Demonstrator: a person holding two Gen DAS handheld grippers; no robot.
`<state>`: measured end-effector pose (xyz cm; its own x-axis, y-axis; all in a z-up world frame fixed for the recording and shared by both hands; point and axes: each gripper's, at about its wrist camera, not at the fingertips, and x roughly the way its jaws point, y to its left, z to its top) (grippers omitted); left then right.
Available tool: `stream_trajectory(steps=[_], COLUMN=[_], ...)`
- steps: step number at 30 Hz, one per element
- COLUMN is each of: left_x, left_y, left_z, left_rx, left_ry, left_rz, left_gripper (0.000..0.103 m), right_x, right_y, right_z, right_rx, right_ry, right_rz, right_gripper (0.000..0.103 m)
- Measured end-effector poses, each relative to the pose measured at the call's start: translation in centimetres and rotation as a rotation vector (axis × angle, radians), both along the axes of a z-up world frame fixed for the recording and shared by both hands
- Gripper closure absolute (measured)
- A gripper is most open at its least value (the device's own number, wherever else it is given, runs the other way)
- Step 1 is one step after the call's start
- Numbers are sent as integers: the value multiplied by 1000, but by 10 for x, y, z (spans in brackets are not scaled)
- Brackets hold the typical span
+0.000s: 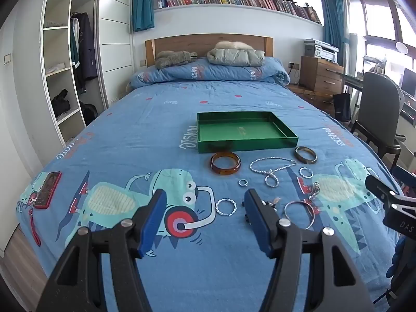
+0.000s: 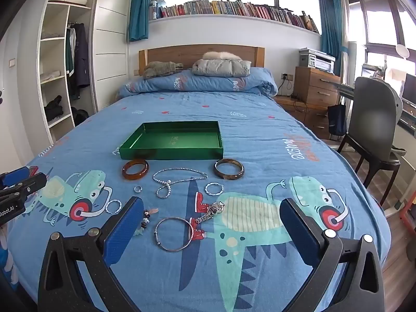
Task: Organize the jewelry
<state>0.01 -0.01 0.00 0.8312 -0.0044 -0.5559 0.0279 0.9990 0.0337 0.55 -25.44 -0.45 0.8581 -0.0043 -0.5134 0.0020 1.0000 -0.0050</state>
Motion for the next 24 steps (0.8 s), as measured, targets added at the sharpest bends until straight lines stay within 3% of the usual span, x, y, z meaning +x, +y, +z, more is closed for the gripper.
stream_trajectory(steps=[24], left_x=[-1], left_y=[0], left_z=[0], left_rx=[-5], left_ry=[4], left_rz=[12], left_gripper=[43], right_x=[-7], right_y=[-1], right_z=[4], right_rx=[7], right_ry=[-17], right_rz=[1], right_gripper=[0])
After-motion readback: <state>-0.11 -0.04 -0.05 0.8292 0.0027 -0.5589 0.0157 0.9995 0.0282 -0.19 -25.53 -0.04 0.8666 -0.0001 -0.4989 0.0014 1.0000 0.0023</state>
